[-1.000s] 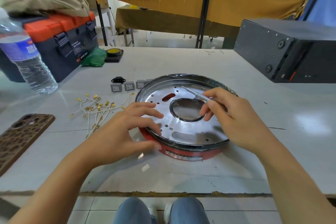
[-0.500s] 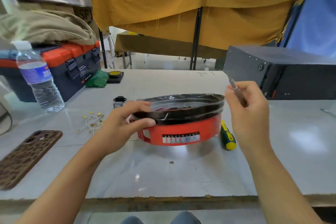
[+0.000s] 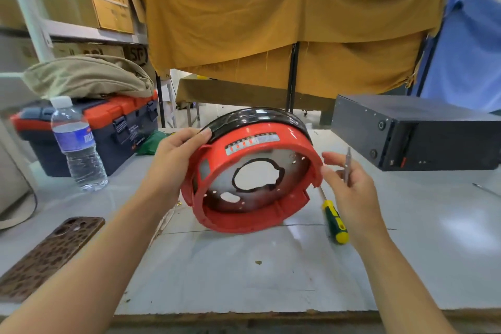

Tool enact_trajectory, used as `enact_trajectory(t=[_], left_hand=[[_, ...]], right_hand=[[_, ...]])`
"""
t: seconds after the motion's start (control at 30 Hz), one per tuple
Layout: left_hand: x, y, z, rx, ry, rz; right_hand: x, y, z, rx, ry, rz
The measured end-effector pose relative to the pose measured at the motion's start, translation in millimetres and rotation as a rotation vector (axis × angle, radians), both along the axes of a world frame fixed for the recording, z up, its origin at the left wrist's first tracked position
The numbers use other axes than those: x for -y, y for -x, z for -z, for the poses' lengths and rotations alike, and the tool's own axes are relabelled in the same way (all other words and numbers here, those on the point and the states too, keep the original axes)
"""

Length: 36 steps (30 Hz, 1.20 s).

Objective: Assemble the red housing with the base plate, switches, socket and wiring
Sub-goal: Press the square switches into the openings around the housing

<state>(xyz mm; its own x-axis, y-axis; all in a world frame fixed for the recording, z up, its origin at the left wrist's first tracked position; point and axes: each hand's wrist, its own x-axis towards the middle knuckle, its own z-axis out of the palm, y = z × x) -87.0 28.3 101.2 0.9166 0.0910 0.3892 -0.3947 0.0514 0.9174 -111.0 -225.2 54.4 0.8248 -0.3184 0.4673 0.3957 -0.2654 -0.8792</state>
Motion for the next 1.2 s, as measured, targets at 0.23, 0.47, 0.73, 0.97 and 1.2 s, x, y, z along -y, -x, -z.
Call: enact_trajectory(t=[0.23,0.47,0.73,0.97,1.2], left_hand=[[-14,-15,-10,-0.277,0.216,0.045],[-21,-32,14,-0.544,0.369,0.138],[-17,-31,56,-0.583,0.292,0.050],[-17,-25,67,-0.562,0.206,0.186],[-10,-25,72,-0.567,0.199,0.023]], right_hand=[[7,-12,3,-0.092,-0.004,-0.215],[11,-21,10,-0.180,-0.024,-0.356],[23,-37,22,-0.451,0.139,-0.169],[20,-48,24,-0.580,0.331,-0.111],[12,-56,28,-0.594,0.351,-0.069]])
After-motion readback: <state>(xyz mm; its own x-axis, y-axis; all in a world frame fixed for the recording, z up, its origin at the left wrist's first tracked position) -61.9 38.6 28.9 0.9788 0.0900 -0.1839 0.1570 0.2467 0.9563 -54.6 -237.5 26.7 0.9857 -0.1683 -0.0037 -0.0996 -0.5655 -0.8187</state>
